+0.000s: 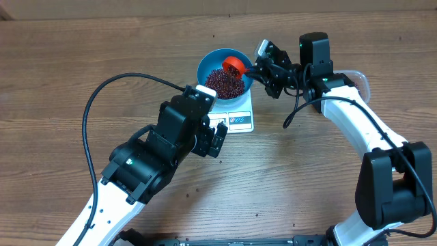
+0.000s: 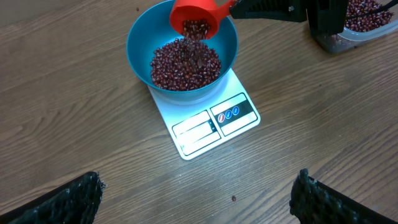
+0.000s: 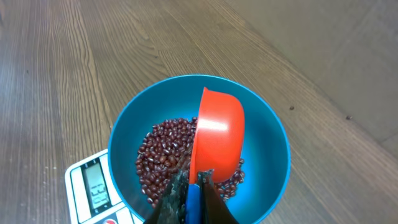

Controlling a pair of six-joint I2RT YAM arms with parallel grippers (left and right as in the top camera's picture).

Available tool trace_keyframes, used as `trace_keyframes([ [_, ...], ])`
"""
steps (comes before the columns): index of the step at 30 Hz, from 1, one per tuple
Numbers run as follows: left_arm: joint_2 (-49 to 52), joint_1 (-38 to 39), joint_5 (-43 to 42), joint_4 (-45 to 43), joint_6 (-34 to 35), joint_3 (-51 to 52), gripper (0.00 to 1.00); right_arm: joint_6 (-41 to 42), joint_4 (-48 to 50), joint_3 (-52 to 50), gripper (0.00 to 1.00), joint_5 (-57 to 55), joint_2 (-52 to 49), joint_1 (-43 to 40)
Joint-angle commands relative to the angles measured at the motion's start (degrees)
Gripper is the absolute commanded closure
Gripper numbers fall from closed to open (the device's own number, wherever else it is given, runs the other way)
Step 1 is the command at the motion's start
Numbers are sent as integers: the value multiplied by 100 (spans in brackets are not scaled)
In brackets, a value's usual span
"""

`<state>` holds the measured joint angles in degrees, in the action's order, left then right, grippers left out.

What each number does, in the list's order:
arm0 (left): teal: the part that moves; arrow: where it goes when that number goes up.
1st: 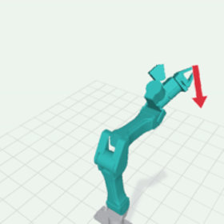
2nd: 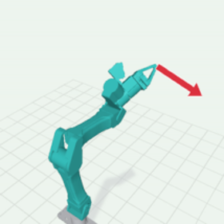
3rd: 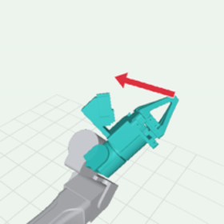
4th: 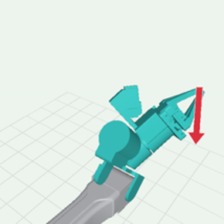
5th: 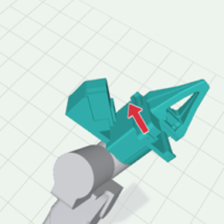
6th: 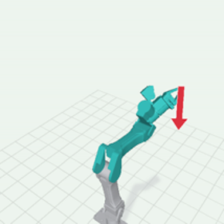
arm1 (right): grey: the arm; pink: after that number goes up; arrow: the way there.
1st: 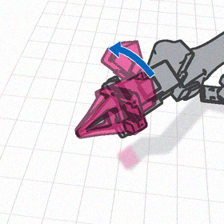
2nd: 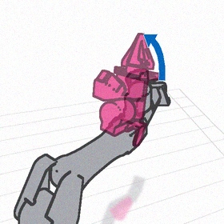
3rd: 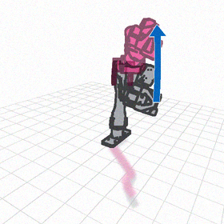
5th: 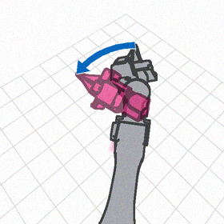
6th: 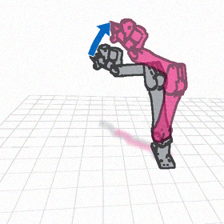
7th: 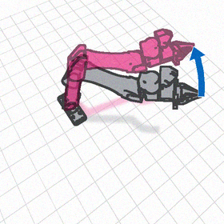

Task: Scoop item into bowl and weigh 150g on scale
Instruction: 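Tilt the scoop to pour the fourth load into the bowl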

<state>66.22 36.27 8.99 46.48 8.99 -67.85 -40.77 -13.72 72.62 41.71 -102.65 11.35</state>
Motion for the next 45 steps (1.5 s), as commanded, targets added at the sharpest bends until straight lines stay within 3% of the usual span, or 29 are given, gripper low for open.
trace_keyframes([
  [1,-98,-26,37,-2,42,-22,0,-459,4,9,96,9,-4,33],
  [20,-98,-26,37,-2,42,-22,1,-1379,234,9,96,35,-4,33],
  [42,-98,-26,37,-2,42,-22,0,-1303,382,13,96,686,0,31],
  [45,-98,-26,37,-2,42,-22,1,-879,605,15,96,984,0,20],
])
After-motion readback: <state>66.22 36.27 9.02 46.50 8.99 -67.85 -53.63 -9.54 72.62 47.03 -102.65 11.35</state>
